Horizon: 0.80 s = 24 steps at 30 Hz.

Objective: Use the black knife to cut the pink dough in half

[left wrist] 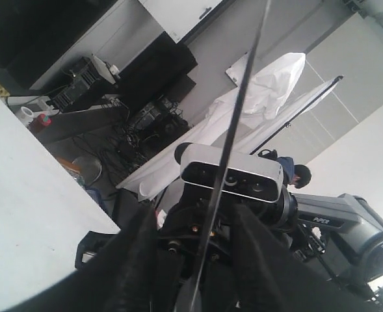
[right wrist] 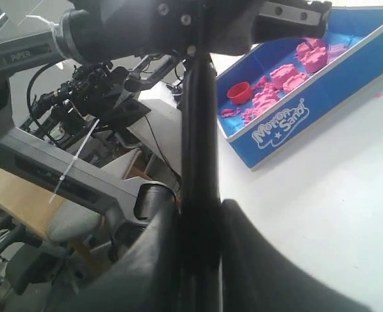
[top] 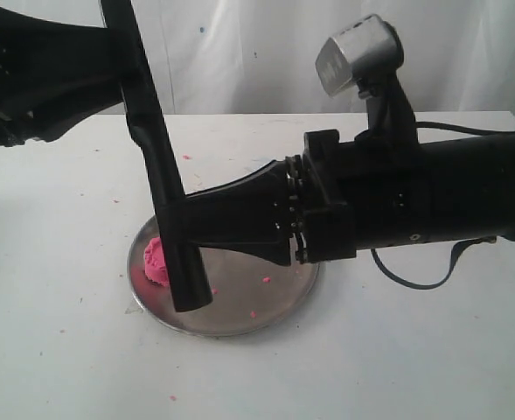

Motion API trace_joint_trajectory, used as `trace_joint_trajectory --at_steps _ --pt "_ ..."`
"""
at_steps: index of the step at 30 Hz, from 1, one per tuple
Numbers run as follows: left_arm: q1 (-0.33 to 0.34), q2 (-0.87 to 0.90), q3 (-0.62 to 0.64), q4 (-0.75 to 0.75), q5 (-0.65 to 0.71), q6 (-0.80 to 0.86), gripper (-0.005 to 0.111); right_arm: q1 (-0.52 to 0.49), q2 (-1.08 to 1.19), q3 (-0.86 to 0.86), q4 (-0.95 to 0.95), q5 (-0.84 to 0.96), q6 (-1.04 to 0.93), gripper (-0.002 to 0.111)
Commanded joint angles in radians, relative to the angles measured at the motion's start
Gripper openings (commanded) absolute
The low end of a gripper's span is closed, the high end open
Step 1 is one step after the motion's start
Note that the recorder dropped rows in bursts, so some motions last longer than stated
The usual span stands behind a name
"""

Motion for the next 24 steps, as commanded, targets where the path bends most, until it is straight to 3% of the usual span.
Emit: trace_joint_trajectory --at_steps 1,14,21,24 --pt "-0.001 -0.005 -0.002 -0.025 0.056 -0.004 0.045 -0.003 -0.002 0.003 0.037 0.012 -0.013 0.000" --pt "0.001 -0.005 -0.002 0.028 -0.006 -0.023 0.045 -0.003 -0.109 0.001 0.034 -0.156 0.026 0.000" --pt "0.001 -0.006 -0.002 0.035 -0.032 -0.018 0.045 -0.003 -0.193 0.001 -0.048 -0.306 0.124 0.000" --pt "0.001 -0.006 -0.002 0.052 -0.032 -0.018 0.045 -0.003 -0.229 -0.014 -0.184 -0.447 0.271 0.000"
